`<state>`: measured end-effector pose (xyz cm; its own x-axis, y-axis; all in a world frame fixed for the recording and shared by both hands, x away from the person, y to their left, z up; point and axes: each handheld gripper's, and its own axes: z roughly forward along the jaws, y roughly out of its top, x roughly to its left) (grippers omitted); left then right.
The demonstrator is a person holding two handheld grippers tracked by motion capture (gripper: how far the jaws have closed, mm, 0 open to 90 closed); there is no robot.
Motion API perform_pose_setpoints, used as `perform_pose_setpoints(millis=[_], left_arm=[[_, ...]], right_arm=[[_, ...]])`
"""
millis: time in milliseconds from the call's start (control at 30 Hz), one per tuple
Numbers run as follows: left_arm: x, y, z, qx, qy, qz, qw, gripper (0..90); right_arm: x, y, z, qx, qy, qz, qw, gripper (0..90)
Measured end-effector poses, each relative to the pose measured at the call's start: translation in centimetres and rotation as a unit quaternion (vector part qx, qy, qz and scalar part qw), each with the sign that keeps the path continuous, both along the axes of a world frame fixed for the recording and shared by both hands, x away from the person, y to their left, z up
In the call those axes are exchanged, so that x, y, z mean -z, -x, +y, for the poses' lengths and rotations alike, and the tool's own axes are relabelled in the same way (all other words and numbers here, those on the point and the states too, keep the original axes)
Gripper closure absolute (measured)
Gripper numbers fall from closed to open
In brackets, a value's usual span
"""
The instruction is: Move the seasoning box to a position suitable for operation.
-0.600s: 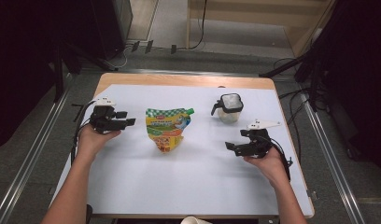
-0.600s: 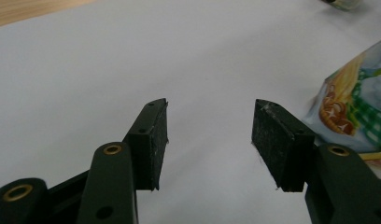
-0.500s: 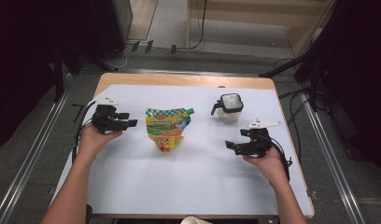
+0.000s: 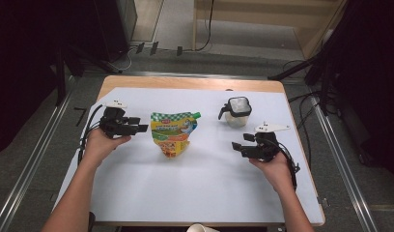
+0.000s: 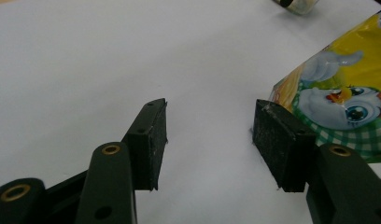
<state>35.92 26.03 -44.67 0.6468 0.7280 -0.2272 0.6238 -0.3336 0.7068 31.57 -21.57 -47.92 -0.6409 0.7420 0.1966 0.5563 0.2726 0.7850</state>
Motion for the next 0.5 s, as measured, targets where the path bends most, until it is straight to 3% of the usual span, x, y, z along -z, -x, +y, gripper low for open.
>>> perform_pose_setpoints(millis=[100,267,500], left_arm=[[0.0,0.1,-0.1,0.007,-0.003,-0.008,0.9999,44.6],[-0.1,0.0,-0.7,0.017,-0.005,0.011,0.9998,44.8],[-0.1,0.1,-1.3,0.027,0.000,0.019,0.9995,44.5]], right_arm=[[-0.2,0.1,0.1,0.002,-0.003,-0.003,1.0000,40.4],[-0.4,0.2,0.0,0.009,-0.003,0.002,1.0000,43.2],[-0.5,0.4,0.3,0.007,0.007,0.000,1.0000,43.1]])
